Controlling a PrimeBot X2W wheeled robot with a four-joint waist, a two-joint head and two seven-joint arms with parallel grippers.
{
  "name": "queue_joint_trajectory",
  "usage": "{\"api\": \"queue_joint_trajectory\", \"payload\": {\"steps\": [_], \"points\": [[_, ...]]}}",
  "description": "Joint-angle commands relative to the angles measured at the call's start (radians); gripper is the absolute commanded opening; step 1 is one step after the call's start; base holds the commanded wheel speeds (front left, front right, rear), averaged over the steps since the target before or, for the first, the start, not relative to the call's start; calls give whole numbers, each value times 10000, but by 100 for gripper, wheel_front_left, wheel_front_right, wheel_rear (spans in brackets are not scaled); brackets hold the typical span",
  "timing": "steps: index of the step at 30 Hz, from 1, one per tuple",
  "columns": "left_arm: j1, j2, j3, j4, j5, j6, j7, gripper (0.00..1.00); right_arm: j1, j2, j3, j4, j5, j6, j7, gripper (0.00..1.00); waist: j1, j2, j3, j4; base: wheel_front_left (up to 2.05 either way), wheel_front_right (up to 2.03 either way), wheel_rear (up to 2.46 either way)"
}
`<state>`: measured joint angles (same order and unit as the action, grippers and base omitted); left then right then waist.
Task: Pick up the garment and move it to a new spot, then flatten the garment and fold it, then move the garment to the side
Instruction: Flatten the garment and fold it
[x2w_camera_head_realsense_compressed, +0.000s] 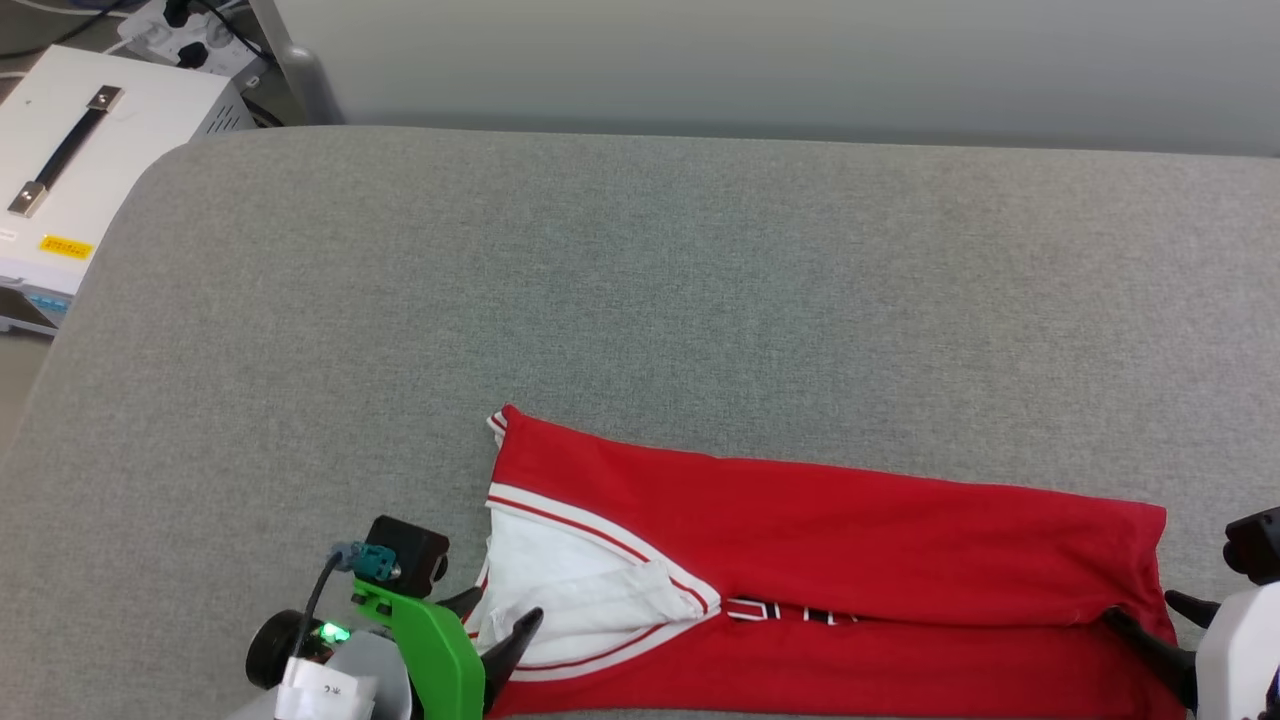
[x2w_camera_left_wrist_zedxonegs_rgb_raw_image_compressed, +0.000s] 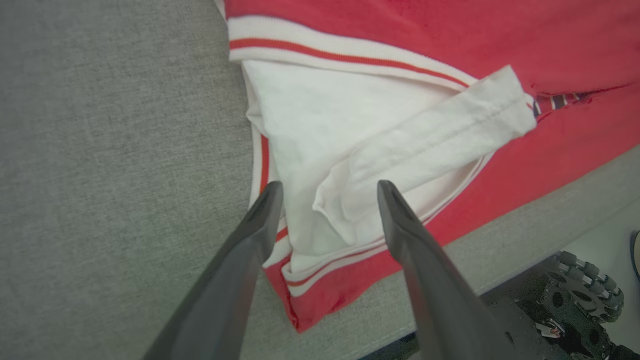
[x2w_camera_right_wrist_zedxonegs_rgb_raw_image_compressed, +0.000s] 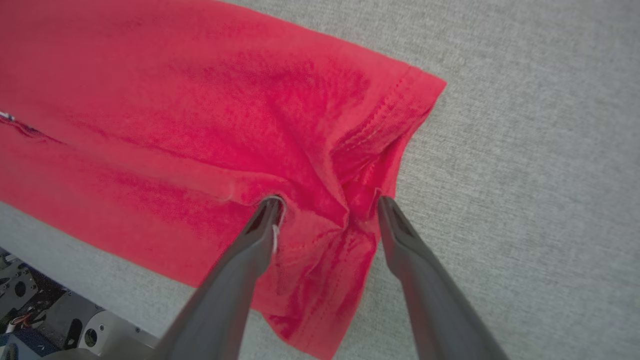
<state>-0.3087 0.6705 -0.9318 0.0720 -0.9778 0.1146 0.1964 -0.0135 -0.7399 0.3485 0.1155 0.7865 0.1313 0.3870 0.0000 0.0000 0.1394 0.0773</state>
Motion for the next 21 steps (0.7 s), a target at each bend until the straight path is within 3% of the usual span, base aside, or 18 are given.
{"api": "queue_joint_trajectory", "payload": {"steps": [1,9,16,21], "points": [[76,-47,155,-83,-95,72,-209,100,173,-53,-97,-108,133,-6,111,100,0,0,-209,-49,0,0,0],[174,-92,1181,-660,-150,740,-1693,100,537,421,-1547,-751,566,-6,1196,100,0,0,-590,-123,0,0,0],[161,-267,1901,-731,672,1266,-3788,100,691,1661,-3225,-1234,64,-6,2270,100,0,0,-596,-139,0,0,0],[96,-414,2295,-608,1488,1335,-4468,100,674,2641,-4138,-1248,-730,-6,2978,100,0,0,-396,-92,0,0,0]]}}
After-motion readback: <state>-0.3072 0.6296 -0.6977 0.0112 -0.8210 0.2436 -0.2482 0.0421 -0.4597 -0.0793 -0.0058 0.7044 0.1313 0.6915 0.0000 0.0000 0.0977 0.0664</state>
